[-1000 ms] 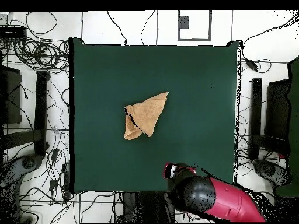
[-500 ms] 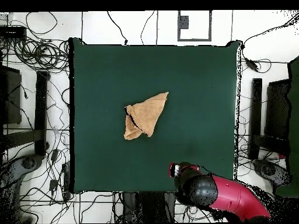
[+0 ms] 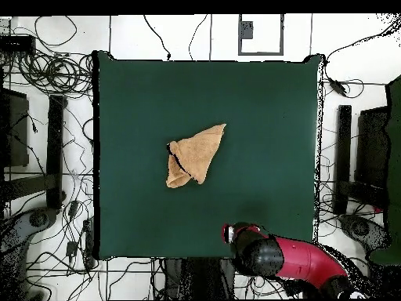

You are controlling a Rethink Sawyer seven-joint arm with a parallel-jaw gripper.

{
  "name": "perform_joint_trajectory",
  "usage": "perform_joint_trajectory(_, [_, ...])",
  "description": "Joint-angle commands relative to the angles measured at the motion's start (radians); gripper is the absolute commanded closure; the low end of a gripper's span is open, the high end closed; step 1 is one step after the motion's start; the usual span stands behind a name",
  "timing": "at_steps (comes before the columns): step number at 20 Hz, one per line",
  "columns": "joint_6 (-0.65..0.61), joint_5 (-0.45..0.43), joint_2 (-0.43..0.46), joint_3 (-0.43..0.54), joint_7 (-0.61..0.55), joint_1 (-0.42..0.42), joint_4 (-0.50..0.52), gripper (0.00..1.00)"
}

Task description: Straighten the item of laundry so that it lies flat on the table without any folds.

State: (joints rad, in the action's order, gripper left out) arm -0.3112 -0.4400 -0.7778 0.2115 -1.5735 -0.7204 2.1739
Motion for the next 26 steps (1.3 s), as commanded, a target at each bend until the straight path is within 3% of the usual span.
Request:
perform_joint_trajectory(1, [0.092,-0.057,0.08,0.123,-0.037,0.033,-0.011,0.0])
perform_joint_trajectory(5, [0.133,-0.068,0.114,0.098,-0.076,0.064,-0.031,0.0])
perform_joint_trajectory(9, [0.231,-0.052,0.151,-0.009,-0.188,0.183,-0.052,0.0])
perform_joint_trajectory(14, [0.434,0.031,0.232,-0.146,-0.294,0.338,-0.06,0.0])
perform_joint_trajectory(26, [0.783,0.243,0.352,-0.216,-0.36,0.477,0.019,0.0])
